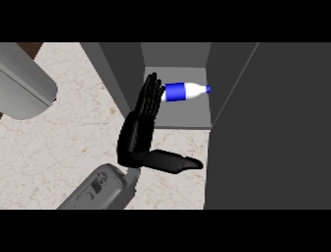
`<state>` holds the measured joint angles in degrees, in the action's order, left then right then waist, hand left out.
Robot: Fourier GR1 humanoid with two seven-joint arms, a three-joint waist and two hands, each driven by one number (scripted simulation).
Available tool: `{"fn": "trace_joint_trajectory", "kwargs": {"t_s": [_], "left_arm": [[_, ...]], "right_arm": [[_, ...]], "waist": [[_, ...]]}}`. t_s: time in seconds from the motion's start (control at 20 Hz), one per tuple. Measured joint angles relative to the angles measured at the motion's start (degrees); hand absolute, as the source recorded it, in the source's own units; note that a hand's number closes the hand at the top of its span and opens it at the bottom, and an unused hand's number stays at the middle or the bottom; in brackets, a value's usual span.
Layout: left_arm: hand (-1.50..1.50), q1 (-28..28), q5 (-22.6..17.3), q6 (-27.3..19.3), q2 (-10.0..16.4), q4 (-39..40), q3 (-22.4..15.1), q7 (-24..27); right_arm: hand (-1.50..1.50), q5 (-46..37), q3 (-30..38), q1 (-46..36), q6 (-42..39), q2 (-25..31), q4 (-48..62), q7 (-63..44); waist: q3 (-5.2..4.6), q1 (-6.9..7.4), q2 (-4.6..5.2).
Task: Pick up the bottled water, place it into the cabinet and close the cabinet
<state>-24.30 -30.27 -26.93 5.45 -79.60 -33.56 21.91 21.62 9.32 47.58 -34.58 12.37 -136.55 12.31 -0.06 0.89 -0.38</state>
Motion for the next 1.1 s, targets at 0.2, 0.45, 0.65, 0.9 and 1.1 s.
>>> {"fn": "trace_joint_trajectory", "kwargs": {"t_s": [0.2,0.45,0.65,0.9,1.1], "left_arm": [[-1.5,7.3,0.3,0.3,3.6,-7.4,-1.3,0.0],[-1.5,14.1,0.6,0.4,7.4,-14.4,-1.4,0.1],[-1.5,18.5,0.6,0.5,9.9,-19.4,-1.1,0.2],[-1.5,24.6,0.4,1.9,13.2,-23.3,-0.6,2.1],[-1.5,27.7,0.0,2.6,14.9,-26.2,0.1,2.9]], "right_arm": [[1.5,-0.4,-4.1,0.1,-3.5,2.4,0.1,-1.5],[1.5,-1.1,-10.5,1.1,-5.9,3.9,-0.5,-3.2],[1.5,-2.0,-16.2,1.8,-6.1,4.3,-1.0,-5.4],[1.5,-3.6,-23.4,0.5,-5.6,3.9,-1.3,-7.6],[1.5,-5.8,-29.2,-1.7,-3.9,2.9,-1.8,-10.2]], "waist": [[-0.01,0.11,-0.03],[-0.06,-0.28,-0.01],[-0.09,-0.42,0.0],[-0.17,-0.5,-0.11],[-0.24,-0.41,-0.16]]}}
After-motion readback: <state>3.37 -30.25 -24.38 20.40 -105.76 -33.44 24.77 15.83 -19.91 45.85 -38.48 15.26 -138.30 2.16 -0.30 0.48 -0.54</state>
